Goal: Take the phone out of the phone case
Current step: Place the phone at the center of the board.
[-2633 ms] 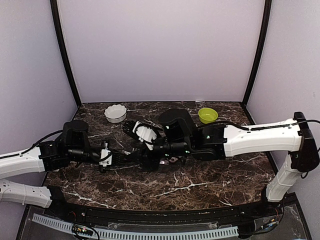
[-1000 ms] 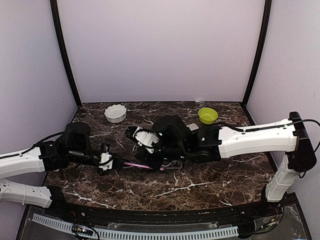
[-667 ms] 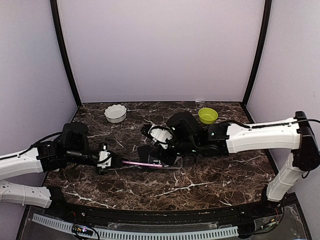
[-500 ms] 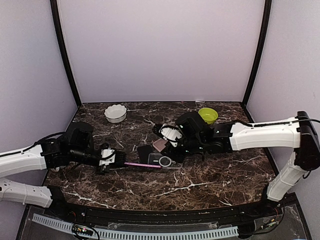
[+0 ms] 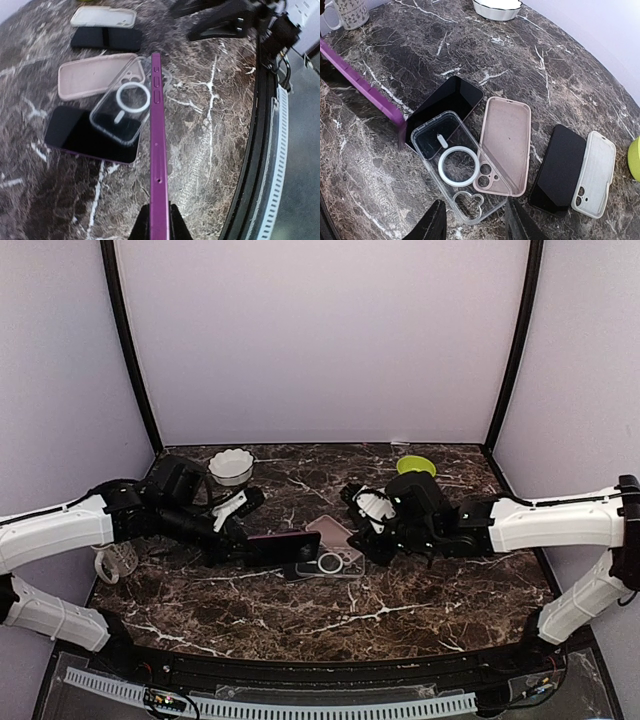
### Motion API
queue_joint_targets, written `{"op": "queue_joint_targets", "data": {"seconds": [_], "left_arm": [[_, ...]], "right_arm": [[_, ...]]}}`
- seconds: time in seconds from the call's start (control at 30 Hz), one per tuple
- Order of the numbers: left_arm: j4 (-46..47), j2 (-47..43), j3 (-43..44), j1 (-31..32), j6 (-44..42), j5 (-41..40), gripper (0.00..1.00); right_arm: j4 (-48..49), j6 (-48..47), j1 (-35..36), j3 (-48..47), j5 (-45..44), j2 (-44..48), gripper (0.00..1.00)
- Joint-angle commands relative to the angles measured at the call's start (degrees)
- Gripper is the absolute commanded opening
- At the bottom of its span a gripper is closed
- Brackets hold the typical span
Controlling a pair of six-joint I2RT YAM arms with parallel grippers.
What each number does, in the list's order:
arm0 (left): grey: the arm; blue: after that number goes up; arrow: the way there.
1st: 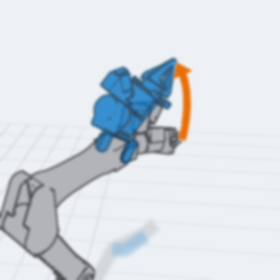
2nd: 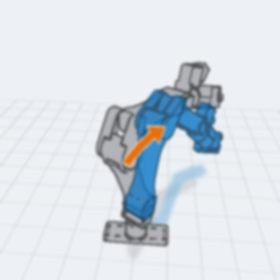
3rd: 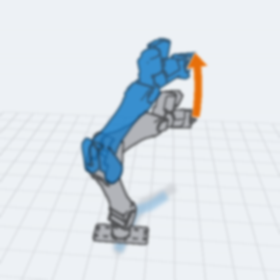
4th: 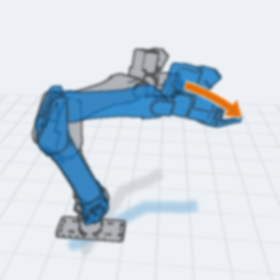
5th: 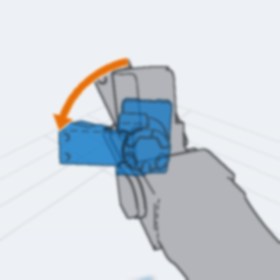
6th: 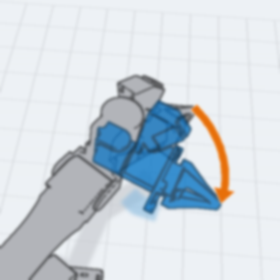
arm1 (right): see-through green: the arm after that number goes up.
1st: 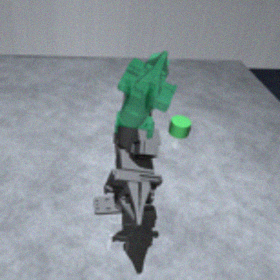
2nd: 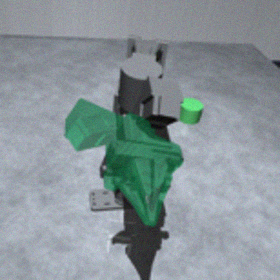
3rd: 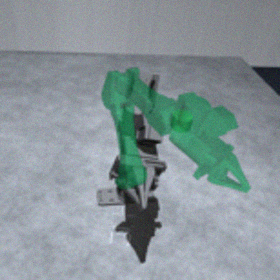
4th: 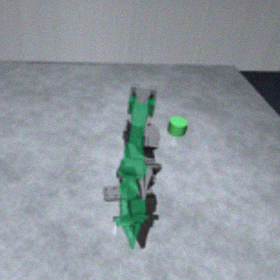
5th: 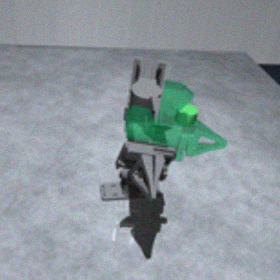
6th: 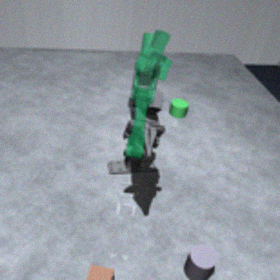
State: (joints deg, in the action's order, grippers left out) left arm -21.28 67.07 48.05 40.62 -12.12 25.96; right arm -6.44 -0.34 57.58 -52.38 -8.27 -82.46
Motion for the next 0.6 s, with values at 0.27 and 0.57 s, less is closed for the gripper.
{"op": "queue_joint_targets", "data": {"seconds": [0.27,0.57], "left_arm": [[1.1,-2.3,-9.3,-8.7,44.7,3.8,0.0],[6.0,-2.6,-15.4,-12.7,53.5,3.7,0.0]], "right_arm": [[9.3,5.2,-0.5,7.2,-3.4,5.6,0.41],[13.6,9.8,-0.4,4.2,2.1,-2.5,0.38]]}}
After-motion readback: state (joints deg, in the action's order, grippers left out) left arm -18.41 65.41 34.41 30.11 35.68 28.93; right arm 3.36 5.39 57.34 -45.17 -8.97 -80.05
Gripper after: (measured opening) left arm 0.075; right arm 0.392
